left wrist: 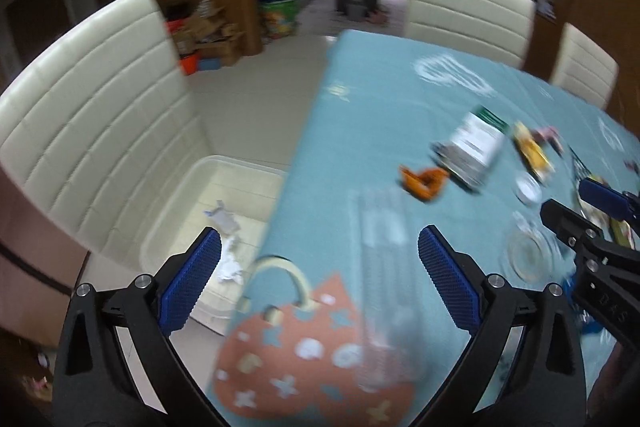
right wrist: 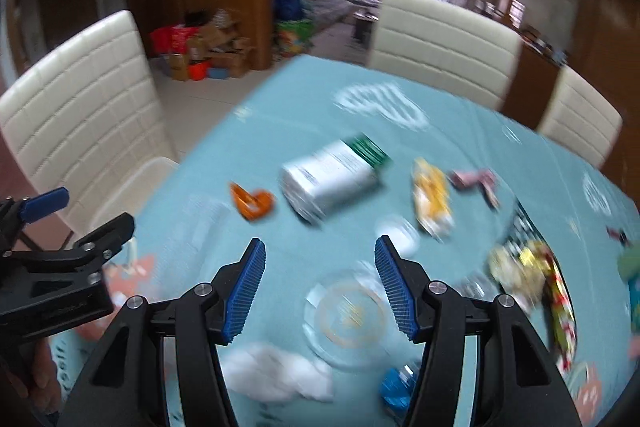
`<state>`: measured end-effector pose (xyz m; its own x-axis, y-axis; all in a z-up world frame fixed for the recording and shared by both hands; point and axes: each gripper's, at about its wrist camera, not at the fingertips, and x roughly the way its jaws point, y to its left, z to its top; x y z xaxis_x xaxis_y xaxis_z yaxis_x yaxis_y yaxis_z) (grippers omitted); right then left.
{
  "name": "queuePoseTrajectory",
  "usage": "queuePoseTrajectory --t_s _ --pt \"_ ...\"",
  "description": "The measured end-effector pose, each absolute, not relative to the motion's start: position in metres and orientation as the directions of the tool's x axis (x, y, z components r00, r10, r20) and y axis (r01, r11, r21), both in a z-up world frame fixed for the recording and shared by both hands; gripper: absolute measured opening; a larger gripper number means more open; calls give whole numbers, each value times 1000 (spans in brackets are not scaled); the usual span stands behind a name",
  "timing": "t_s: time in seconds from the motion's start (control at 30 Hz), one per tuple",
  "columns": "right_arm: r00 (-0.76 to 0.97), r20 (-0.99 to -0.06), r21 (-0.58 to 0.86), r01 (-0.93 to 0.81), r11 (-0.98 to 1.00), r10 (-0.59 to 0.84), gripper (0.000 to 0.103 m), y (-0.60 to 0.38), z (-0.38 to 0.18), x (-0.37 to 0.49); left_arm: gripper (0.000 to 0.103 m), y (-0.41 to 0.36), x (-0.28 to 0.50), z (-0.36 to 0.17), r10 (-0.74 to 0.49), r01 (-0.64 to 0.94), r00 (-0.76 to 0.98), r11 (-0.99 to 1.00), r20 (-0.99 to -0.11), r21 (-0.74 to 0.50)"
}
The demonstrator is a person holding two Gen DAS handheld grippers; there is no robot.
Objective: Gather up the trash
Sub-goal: 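Grasp the blue foil wrapper with the right tool while the left tool grasps the plastic cups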
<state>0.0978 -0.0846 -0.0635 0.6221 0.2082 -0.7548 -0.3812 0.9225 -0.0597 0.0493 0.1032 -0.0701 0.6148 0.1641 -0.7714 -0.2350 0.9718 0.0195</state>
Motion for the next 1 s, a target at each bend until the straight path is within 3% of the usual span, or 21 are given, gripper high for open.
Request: queuePoseTrajectory --t_s 0.2,0.43,0.57,0.73,0.83,0.87,0.9,1.0 --pt "583 -802 -34 -262 964 130 56 -129 -89 79 98 57 47 -94 121 -110 583 992 -803 69" --pt "579 -806 -17 -232 973 123 56 -137 -98 67 98 62 59 -117 200 -168 511 977 -836 131" --pt "558 -823 -11 -199 980 104 56 -152 -112 65 95 65 60 -128 187 -164 480 979 -857 122" --pt "533 -842 -7 -163 987 82 56 -165 -122 63 83 70 60 -140 139 -166 453 984 -880 70" --pt "494 -864 24 -145 989 93 56 -170 -132 64 66 65 57 -137 104 -129 470 990 -876 49" --pt "476 -873 43 -139 989 105 55 -171 -136 64 55 64 56 -136 85 -115 474 993 -877 34" --pt "461 -880 59 -136 989 115 53 -172 -141 65 49 62 56 -135 73 -104 474 994 -877 27" --pt "464 -876 74 -150 986 136 34 -169 -140 64 44 60 56 -134 61 -90 476 996 -877 20"
